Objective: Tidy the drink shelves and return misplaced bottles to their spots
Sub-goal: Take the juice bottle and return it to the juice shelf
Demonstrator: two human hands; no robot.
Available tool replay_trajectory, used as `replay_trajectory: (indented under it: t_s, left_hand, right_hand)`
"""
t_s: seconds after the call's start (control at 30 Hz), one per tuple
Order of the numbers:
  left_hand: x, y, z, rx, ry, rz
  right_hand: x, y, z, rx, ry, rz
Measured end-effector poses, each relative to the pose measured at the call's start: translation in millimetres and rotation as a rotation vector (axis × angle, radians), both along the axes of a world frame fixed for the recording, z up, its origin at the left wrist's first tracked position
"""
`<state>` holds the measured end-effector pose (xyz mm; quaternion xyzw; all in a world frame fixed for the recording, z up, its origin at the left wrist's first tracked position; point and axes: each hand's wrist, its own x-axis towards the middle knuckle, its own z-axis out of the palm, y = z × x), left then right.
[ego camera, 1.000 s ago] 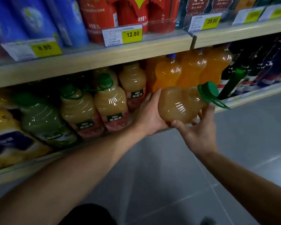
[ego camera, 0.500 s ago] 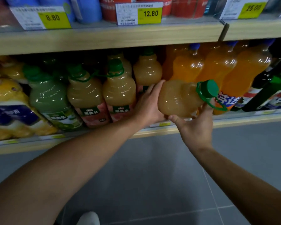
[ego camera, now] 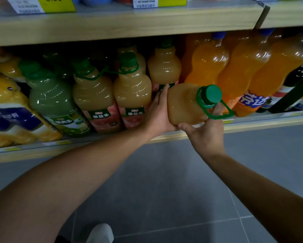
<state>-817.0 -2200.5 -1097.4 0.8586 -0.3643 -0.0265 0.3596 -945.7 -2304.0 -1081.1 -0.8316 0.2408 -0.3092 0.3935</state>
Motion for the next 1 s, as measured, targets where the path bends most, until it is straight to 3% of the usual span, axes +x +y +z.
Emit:
replay_trajectory:
  t_s: [0.2, 0.37, 0.6, 1.0]
  left_hand:
    - [-4, 13, 13, -0.063, -0.082, -0.157]
    - [1, 34, 20, -0.033, -0.174, -0.220]
    - [6, 41, 31, 0.085, -0.558, -0.045]
    - [22, 21, 27, 0.300, -0.714, 0.196]
  right_hand:
    - [-4, -4, -4, -0.011, -0.010, 0.058]
    - [-5, -7, 6, -0.232, -0.029, 0.144]
    - [14, -8, 19, -0.261, -0.065, 0.175]
    - [84, -16, 31, -0.155, -0.024, 0.086]
